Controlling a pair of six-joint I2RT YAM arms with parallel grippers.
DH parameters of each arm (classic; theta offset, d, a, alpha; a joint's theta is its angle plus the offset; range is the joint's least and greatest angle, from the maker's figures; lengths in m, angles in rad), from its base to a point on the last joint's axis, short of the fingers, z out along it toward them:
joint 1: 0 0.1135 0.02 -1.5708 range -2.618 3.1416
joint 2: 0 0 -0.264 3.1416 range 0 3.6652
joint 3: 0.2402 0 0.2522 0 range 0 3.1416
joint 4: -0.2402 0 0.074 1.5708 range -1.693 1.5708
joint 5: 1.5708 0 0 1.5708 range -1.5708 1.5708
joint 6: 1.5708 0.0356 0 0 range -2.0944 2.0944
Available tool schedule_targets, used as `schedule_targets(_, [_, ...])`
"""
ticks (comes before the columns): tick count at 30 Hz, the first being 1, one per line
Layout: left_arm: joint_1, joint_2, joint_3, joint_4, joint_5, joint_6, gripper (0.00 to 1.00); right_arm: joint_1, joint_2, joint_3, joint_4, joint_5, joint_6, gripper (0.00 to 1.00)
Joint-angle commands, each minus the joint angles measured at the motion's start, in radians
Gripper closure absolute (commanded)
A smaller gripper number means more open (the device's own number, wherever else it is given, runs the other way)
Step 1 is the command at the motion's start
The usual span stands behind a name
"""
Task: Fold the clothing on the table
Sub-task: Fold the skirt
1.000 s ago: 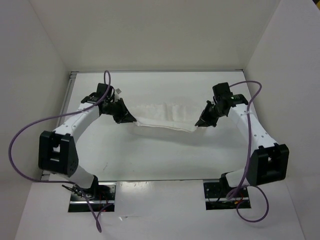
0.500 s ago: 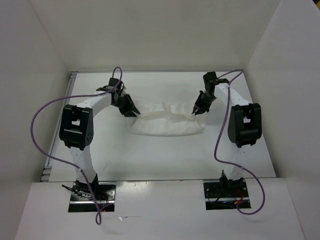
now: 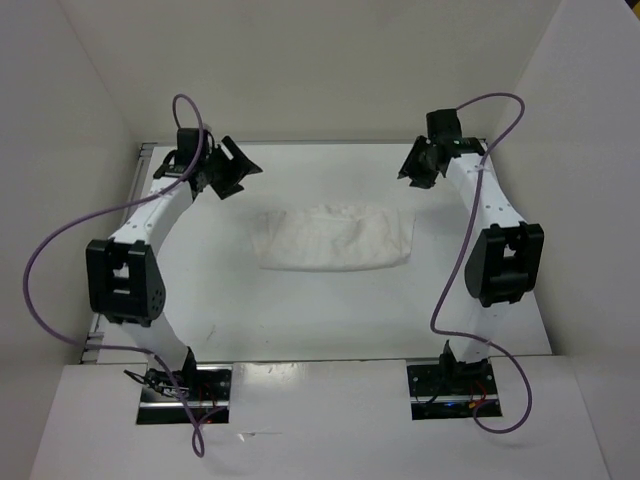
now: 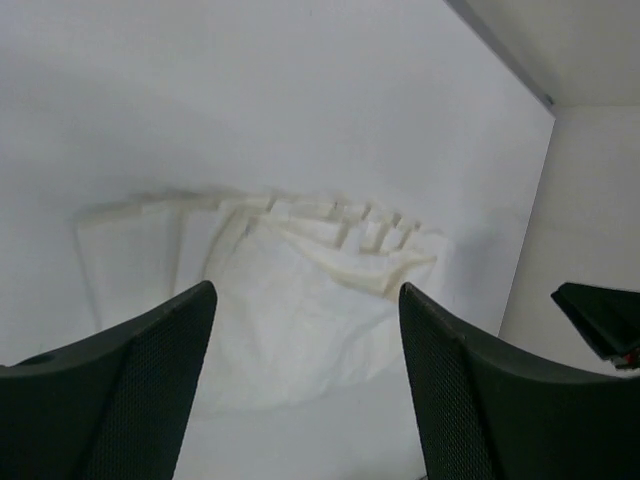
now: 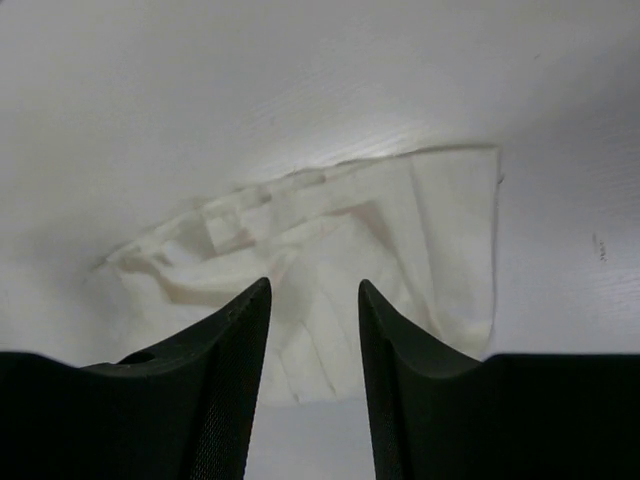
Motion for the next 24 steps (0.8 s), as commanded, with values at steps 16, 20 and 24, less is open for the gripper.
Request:
schedule_targets(16, [-0.052,-0.127,-0.362,0.211,0.097,0.276,0.20,0.236,0.064,-0.181,-0.049,-0.188,-0.099,0.58])
schedule_targets(20, [-0.052,-0.046,-0.268,0.247,0.110,0.320,0.24,0.236,0.090,-0.190,-0.083,-0.009,-0.048,0.60])
schedule_targets(24, [-0.061,0.053,-0.176,0.247,0.136,0.346,0.39,0.214,0.113,-0.201,-0.097,0.038,-0.019,0.64])
